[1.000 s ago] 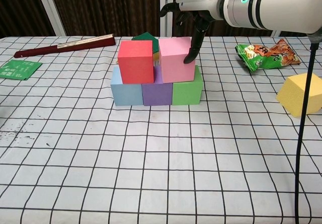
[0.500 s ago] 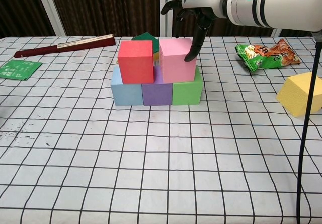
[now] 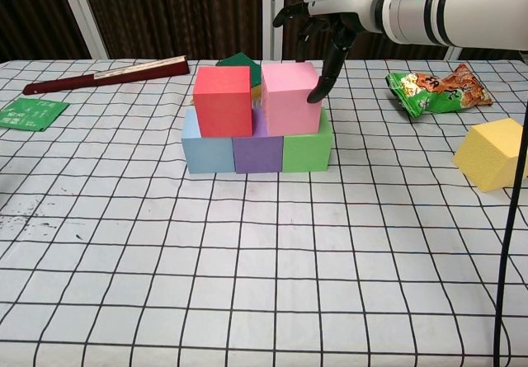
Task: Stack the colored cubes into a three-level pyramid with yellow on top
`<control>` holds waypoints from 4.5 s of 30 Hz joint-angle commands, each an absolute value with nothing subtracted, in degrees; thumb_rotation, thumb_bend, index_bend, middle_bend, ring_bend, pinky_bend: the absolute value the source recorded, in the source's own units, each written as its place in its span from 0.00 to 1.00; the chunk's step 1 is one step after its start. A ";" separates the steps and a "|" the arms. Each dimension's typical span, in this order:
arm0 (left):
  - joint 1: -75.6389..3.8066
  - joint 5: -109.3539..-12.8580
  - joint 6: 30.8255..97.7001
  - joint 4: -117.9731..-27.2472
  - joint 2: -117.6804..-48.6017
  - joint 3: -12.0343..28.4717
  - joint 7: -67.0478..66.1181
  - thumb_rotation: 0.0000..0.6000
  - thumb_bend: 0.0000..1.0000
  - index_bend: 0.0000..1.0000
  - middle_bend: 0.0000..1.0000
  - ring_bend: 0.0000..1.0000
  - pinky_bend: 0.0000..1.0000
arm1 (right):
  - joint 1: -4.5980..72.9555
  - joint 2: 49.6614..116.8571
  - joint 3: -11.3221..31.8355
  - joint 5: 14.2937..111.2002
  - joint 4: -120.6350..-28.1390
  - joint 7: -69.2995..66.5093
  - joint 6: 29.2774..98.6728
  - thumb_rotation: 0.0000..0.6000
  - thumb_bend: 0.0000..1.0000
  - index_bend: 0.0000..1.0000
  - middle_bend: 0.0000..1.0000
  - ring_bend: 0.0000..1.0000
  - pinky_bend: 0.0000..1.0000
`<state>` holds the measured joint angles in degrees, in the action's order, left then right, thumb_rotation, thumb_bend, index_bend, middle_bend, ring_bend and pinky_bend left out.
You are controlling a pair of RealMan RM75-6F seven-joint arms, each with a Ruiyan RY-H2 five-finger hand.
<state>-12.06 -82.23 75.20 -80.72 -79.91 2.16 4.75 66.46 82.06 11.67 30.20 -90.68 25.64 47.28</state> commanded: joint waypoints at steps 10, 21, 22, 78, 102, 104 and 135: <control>-12.04 -82.24 75.28 -80.69 -79.89 2.21 4.88 1.00 0.00 0.16 0.19 0.02 0.04 | 66.14 82.89 12.12 31.37 -90.46 25.21 49.02 1.00 0.02 0.00 0.42 0.01 0.00; -12.08 -82.23 75.16 -80.69 -79.86 2.19 5.00 1.00 0.00 0.16 0.19 0.02 0.04 | 66.21 83.62 12.61 31.59 -90.42 25.05 49.10 1.00 0.05 0.00 0.43 0.01 0.00; -12.08 -82.21 75.14 -80.68 -79.86 2.20 5.02 1.00 0.00 0.16 0.19 0.02 0.04 | 66.23 83.70 12.59 31.57 -90.39 25.13 49.16 1.00 0.05 0.00 0.43 0.01 0.00; -12.34 -83.01 74.64 -80.15 -80.24 1.57 6.03 1.00 0.00 0.16 0.19 0.02 0.04 | 66.07 85.16 13.53 29.09 -90.36 26.63 50.46 1.00 0.07 0.00 0.43 0.03 0.00; -12.26 -82.99 74.71 -80.15 -80.36 1.50 6.22 1.00 0.00 0.16 0.19 0.02 0.04 | 66.36 85.87 13.62 28.42 -89.57 26.82 50.03 1.00 0.07 0.00 0.43 0.03 0.00; -12.24 -82.98 74.74 -80.13 -80.34 1.52 6.34 1.00 0.00 0.16 0.19 0.02 0.04 | 66.41 85.94 13.70 28.30 -89.44 26.77 49.94 1.00 0.07 0.00 0.43 0.03 0.00; -12.37 -82.65 74.46 -79.93 -80.28 1.71 6.49 1.00 0.00 0.16 0.19 0.02 0.04 | 62.33 77.73 14.82 35.16 -98.36 22.43 52.37 1.00 0.00 0.00 0.27 0.02 0.00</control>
